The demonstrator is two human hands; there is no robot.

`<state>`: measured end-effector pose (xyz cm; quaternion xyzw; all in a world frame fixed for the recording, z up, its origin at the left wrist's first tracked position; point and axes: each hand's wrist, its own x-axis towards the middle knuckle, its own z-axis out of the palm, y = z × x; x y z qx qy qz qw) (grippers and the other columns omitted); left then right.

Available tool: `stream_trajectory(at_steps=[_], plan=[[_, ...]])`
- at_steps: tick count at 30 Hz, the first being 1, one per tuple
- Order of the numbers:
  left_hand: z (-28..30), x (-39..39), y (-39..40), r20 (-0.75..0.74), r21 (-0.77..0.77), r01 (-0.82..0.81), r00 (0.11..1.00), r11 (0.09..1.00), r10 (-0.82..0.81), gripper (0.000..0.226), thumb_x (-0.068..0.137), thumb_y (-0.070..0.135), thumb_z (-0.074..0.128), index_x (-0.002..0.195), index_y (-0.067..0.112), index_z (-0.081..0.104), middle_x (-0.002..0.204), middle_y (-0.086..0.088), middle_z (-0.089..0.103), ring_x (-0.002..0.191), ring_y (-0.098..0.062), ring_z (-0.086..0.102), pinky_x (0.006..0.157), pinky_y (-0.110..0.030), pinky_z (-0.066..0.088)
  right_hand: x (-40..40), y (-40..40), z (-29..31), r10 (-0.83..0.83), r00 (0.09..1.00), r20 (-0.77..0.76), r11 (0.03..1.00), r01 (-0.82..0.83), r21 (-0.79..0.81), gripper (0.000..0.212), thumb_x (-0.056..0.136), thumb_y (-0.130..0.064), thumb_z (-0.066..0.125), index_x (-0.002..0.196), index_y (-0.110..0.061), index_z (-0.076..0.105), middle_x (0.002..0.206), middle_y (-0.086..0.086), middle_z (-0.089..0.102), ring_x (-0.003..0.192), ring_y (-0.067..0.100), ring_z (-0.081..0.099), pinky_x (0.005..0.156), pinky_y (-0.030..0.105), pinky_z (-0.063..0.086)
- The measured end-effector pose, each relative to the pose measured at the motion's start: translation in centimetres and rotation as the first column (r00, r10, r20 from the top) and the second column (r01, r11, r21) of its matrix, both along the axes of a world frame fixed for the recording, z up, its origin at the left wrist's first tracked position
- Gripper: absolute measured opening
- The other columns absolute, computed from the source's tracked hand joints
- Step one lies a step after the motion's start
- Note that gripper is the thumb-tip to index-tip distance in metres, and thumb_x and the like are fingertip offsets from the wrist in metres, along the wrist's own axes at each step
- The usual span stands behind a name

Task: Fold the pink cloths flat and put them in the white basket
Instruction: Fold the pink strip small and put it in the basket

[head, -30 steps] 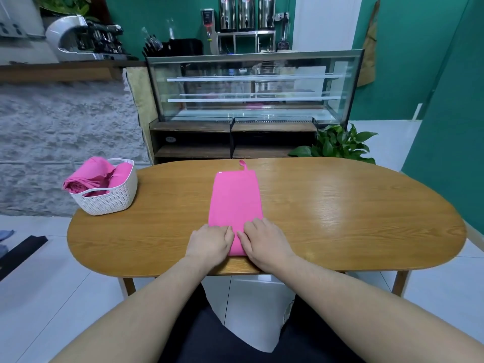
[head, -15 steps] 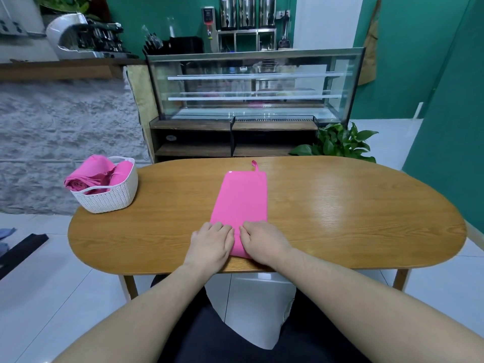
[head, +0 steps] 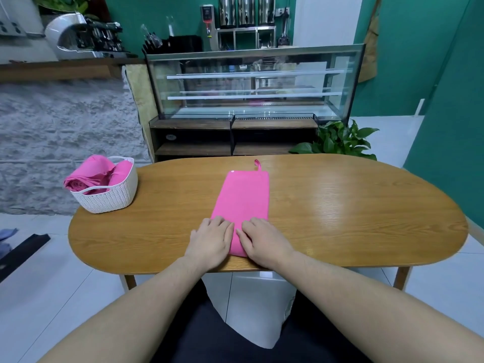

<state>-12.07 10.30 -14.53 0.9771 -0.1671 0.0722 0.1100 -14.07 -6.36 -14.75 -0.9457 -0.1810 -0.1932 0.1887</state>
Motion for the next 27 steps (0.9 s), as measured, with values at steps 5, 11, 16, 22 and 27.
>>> stream_trajectory(at_steps=[5,11,16,22,27], plan=[[-2.0,0.3,2.5,0.258,-0.104,0.133,0.961,0.986,-0.102,0.038,0.101,0.033,0.03,0.111,0.015,0.062,0.107,-0.001,0.055,0.094,-0.023,0.053,0.087,-0.042,0.048,0.1,0.3,1.3,0.002,0.986,-0.168,1.0,0.0,0.012,0.026,0.102,-0.033,0.039,0.081,-0.019,0.043,0.087,0.014,0.062,0.083,0.035,0.057,0.071,0.038,0.041],[-1.3,-0.8,1.8,0.544,0.016,0.139,0.83,0.99,-0.125,0.012,0.081,0.007,0.06,0.074,0.017,0.059,0.067,0.003,0.052,0.064,-0.013,0.04,0.053,-0.031,0.046,0.0,0.9,2.5,-0.106,0.935,-0.338,0.994,0.106,-0.018,0.032,0.1,-0.031,0.04,0.092,-0.01,0.062,0.102,0.022,0.068,0.095,0.038,0.062,0.075,0.035,0.043],[-0.8,-0.8,1.8,0.344,-0.08,0.059,0.939,0.995,-0.028,0.035,0.097,0.024,0.037,0.07,0.015,0.058,0.066,-0.005,0.054,0.059,-0.027,0.052,0.059,-0.037,0.048,-0.5,0.6,2.1,-0.044,0.971,-0.234,0.999,0.035,-0.042,0.033,0.099,-0.036,0.041,0.074,-0.017,0.051,0.085,0.013,0.066,0.083,0.034,0.058,0.069,0.034,0.04],[0.2,0.2,0.9,0.022,-0.16,-0.099,0.994,0.982,0.104,0.041,0.105,0.031,0.031,0.077,0.014,0.056,0.088,-0.013,0.065,0.087,-0.033,0.059,0.08,-0.039,0.044,-0.6,-1.3,1.4,0.109,0.971,-0.214,0.987,-0.131,-0.092,0.052,0.092,-0.055,0.045,0.115,-0.012,0.064,0.11,0.007,0.067,0.103,0.026,0.058,0.094,0.035,0.044],[-0.6,0.2,1.4,0.068,-0.193,-0.052,0.995,0.98,0.066,0.041,0.105,0.028,0.03,0.085,0.01,0.06,0.091,-0.012,0.061,0.087,-0.034,0.056,0.083,-0.042,0.039,-0.3,-0.9,1.6,0.115,0.976,-0.184,0.989,-0.13,-0.073,0.036,0.096,-0.056,0.043,0.1,-0.02,0.05,0.091,0.008,0.067,0.084,0.031,0.061,0.073,0.036,0.045]])
